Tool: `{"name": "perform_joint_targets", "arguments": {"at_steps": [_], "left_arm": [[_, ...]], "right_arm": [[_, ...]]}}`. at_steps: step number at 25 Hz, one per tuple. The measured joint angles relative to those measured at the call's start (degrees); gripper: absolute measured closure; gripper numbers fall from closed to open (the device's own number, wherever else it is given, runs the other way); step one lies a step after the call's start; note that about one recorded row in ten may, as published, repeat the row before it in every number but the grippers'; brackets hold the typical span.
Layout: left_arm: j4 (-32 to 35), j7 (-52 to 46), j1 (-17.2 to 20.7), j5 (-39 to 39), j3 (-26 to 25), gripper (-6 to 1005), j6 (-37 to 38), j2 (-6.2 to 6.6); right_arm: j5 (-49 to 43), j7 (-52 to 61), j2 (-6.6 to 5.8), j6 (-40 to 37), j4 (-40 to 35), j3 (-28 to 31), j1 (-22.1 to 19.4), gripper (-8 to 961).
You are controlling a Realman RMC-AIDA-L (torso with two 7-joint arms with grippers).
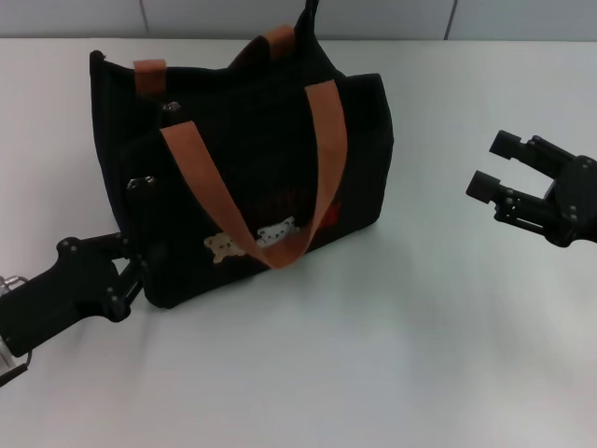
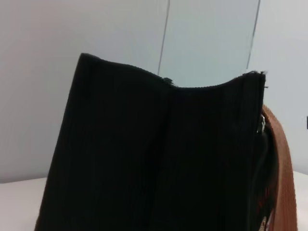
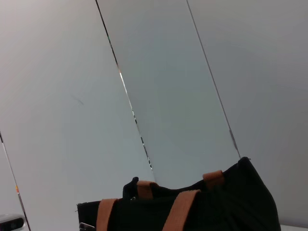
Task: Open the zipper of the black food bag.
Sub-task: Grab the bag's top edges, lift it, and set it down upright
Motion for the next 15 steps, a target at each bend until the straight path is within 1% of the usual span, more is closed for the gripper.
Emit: {"name": "perform_joint_targets", "arguments": {"at_steps": [6, 9, 11, 14, 15], "left_arm": [[0.5, -0.3, 0.2, -0.1, 0.0, 912, 0.4, 0.09], [2.4, -1.4, 0.2, 0.0, 0.2, 912, 2.2, 0.15], [5.5, -4.4, 0.2, 0.2, 0.2, 912, 4.9, 0.25], [13.6, -10.4, 0.1, 0.4, 0.4, 911, 10.0, 0.27], [15.3, -11.5, 0.1, 0.4, 0.4, 911, 11.1, 0.24]], "right_arm": [[0.0, 0.0, 0.0, 0.1, 0.0, 0.0, 0.0, 109], [0.0, 0.0, 0.0, 0.1, 0.0, 0.0, -0.1, 109], [0.0, 0.0, 0.0, 0.0, 0.0, 0.0, -0.1, 109], [0.0, 0.0, 0.0, -0.2, 0.0, 0.0, -0.2, 109], [0.0, 0.0, 0.0, -0.3, 0.0, 0.0, -0.2, 109]]}}
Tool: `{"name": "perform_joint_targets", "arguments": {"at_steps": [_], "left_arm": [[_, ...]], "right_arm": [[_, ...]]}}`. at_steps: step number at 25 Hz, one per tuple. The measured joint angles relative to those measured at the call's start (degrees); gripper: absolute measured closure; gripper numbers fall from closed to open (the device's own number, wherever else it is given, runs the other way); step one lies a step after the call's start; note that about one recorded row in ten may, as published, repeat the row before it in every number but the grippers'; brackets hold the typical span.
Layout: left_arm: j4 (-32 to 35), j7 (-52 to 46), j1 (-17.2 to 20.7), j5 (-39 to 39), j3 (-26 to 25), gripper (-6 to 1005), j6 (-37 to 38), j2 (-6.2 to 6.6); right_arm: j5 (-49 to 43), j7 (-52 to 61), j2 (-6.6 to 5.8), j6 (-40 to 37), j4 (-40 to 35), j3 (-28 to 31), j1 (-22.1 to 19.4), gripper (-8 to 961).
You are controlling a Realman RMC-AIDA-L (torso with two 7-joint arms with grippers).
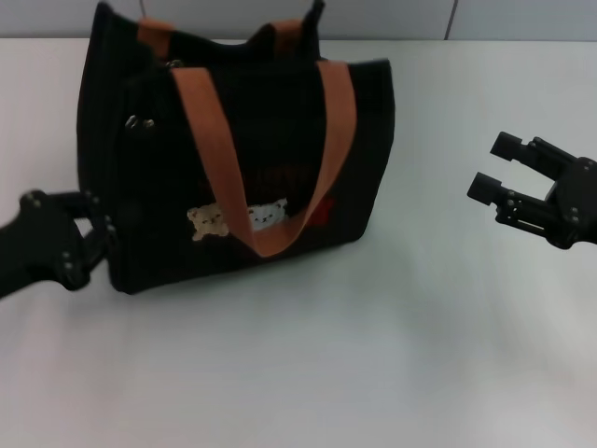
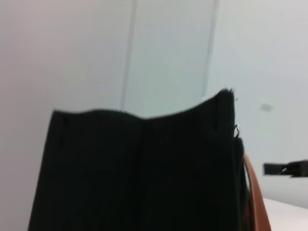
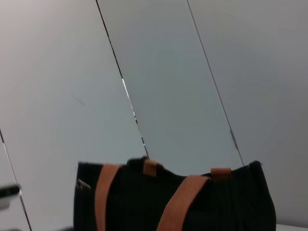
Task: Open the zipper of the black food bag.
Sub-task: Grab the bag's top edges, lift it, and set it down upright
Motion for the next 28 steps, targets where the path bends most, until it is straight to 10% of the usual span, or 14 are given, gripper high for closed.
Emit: {"name": "perform_joint_targets", "arguments": {"at_steps": [10, 19, 28], "left_arm": [[20.0, -11.2, -2.2, -0.4, 0.7, 911, 8.7, -0.33], [44.3, -21.5, -4.1, -0.6, 18.5, 915, 8.2, -0.61], [48.5, -23.3, -5.0, -2.0, 23.8, 917, 4.2, -0.64]], "right_arm": [[0.0, 0.0, 0.5, -1.0, 0.1, 0.0, -1.4, 109], [4.2, 9.2, 0.14, -0.3, 2.5, 0.1, -2.0, 109], [4.6, 15.1, 0.52, 8.3, 8.5, 3.5, 0.9, 109]]}}
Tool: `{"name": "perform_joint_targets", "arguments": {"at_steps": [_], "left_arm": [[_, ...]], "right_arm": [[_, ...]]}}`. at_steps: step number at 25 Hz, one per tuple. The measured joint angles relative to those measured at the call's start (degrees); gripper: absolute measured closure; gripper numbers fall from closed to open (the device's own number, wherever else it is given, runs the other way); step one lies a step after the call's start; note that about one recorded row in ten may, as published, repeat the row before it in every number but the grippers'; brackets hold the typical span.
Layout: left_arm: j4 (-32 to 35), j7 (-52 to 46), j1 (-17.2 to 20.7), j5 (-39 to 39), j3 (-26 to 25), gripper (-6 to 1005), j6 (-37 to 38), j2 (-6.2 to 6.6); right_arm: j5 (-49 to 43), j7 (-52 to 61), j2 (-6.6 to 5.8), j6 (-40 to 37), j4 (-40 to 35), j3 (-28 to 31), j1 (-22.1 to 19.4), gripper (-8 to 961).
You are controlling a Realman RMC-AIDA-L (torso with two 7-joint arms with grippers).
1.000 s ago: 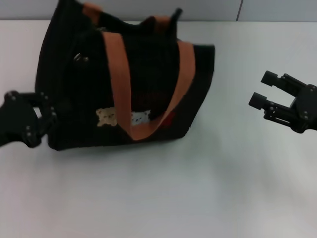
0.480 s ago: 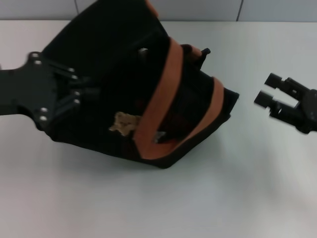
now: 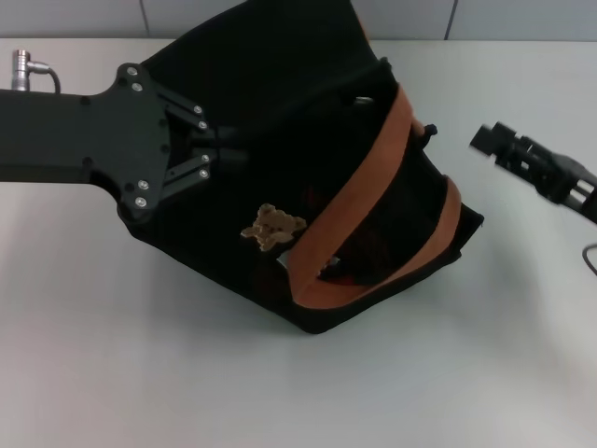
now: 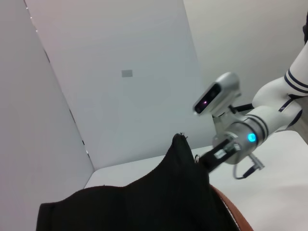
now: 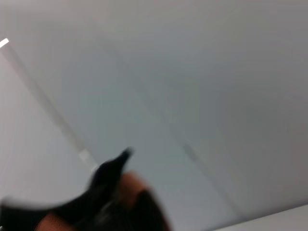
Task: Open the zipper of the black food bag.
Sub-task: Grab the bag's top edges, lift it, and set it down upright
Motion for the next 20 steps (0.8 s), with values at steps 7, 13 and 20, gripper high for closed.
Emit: {"name": "perform_joint_targets", "arguments": {"at_steps": [7, 13, 20], "left_arm": [[0.0, 0.2, -0.2, -0.2, 1.2, 917, -1.3, -0.04], [-0.5, 0.4, -0.4, -1.4, 3.2, 918, -2.8, -0.09], [-0.4, 0.4, -0.5, -2.5, 4.3, 918, -3.3, -0.09]], "right_arm": [[-0.5, 2.0, 0.11, 4.4, 2.9, 0.9, 2.7, 109], [-0.9, -1.8, 0.39, 6.6, 6.8, -5.6, 2.6, 109], [-0.8, -9.6, 0.5, 6.5, 9.4, -7.7, 1.6, 109]]}}
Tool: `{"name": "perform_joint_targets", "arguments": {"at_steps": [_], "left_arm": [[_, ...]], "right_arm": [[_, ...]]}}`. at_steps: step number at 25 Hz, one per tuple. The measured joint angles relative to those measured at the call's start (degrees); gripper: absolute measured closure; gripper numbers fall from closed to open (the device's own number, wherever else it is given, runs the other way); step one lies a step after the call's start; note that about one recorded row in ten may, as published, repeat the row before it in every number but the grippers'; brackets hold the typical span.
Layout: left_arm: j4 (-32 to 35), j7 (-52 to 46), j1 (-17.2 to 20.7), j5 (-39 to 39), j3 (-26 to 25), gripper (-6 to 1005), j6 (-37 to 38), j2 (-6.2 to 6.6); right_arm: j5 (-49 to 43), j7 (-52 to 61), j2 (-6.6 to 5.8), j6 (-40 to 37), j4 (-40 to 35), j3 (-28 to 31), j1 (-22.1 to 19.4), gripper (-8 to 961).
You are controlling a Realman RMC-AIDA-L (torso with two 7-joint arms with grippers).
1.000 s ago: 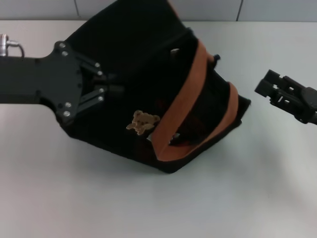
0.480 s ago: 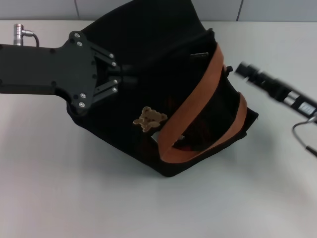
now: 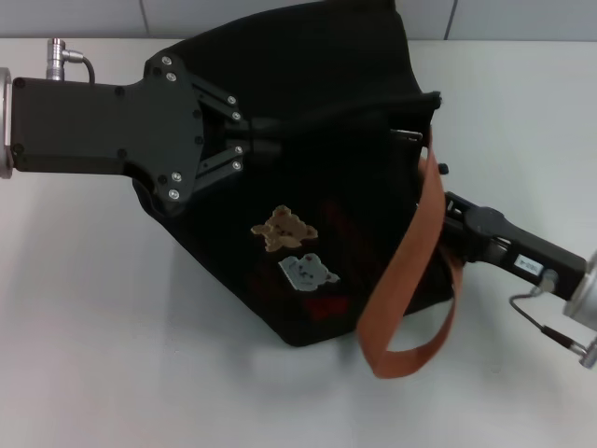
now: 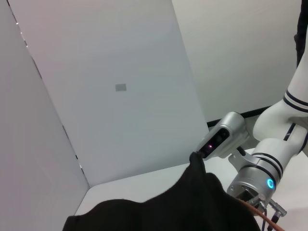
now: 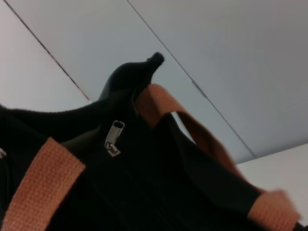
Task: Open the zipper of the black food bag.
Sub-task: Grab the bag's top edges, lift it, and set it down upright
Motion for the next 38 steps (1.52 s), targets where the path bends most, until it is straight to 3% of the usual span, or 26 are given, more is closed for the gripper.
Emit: {"name": "perform_joint_targets", "arguments": {"at_steps": [7, 13, 17, 23, 35, 38], "left_arm": [[0.0, 0.0, 0.0, -0.2, 0.5, 919, -0.2, 0.0], [-0.1, 0.4, 0.4, -0.6, 1.7, 919, -0.3, 0.0], [-1.1, 0.8, 0.6, -0.8, 2.8, 920, -0.4, -0.03], [-3.0, 2.0, 0.5, -2.1, 3.0, 920, -0.6, -0.09], [-3.3, 2.2, 0.6, -3.3, 3.8, 921, -1.4, -0.09], [-3.6, 2.4, 0.6, -3.4, 4.1, 921, -1.6, -0.09]], "right_arm": [[0.6, -1.2, -0.21, -2.2, -1.4, 0.5, -2.8, 113], [0.8, -1.1, -0.32, -5.6, -2.3, 10.2, -5.5, 132], [0.9, -0.6, -0.41, -9.3, -3.6, 12.1, -6.0, 145], [0.8, -0.5, -0.42, -15.6, -6.9, 11.6, -4.5, 164], [0.4, -7.1, -0.06, -16.4, -5.6, 7.8, -0.4, 202], [0.6, -6.9, -0.05, -16.4, -4.9, 8.1, 0.5, 324]]}}
